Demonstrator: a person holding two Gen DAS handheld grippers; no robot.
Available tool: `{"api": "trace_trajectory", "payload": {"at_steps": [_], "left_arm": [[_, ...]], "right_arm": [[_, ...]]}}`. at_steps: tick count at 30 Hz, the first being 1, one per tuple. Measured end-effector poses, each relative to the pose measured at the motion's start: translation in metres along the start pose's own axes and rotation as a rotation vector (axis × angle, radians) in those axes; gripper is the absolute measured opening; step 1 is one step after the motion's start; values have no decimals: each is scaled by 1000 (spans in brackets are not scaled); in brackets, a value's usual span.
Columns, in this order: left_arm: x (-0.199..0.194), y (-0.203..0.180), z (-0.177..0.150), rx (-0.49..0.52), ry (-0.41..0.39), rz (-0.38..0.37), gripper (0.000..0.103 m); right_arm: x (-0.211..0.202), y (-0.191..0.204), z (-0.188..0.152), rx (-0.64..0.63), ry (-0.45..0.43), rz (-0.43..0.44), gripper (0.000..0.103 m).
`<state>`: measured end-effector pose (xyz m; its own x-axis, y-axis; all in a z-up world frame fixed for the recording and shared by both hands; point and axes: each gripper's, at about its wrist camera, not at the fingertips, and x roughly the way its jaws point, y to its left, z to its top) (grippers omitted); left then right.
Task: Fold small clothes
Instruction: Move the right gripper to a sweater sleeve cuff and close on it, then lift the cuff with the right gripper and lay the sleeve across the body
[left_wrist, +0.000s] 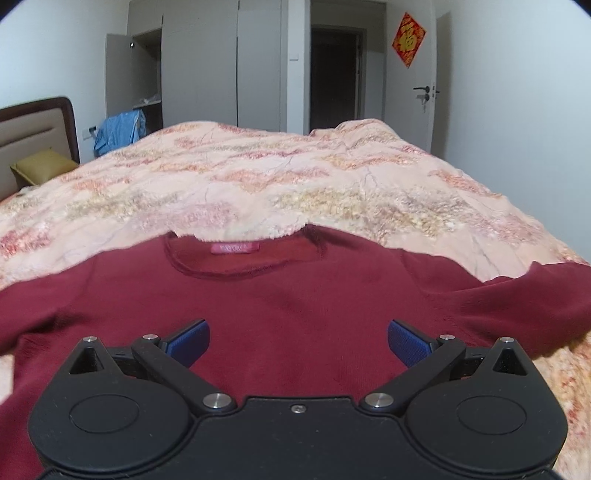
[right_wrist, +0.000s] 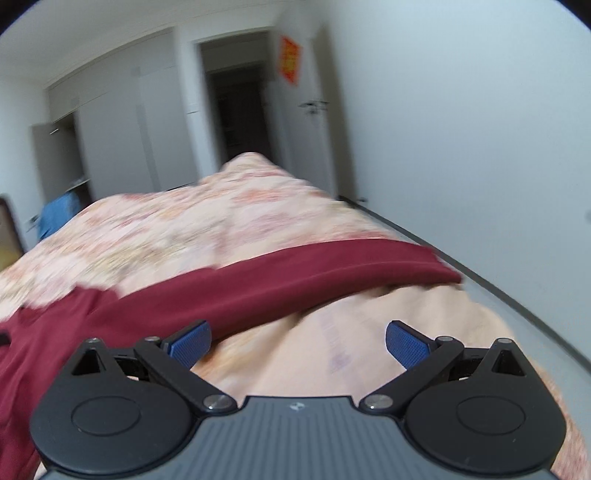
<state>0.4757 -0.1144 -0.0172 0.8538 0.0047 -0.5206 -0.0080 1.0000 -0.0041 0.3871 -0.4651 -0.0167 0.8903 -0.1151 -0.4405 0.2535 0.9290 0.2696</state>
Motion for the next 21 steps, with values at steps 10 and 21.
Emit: {"api": "trace_trajectory", "payload": {"at_steps": [10, 21], "left_arm": [[16, -4, -31, 10, 39, -2, 102], [18, -3, -38, -2, 35, -6, 102]], "right_arm": [[74, -90, 36, 348, -4, -42, 100], [93, -104, 39, 409, -53, -145, 10]]}}
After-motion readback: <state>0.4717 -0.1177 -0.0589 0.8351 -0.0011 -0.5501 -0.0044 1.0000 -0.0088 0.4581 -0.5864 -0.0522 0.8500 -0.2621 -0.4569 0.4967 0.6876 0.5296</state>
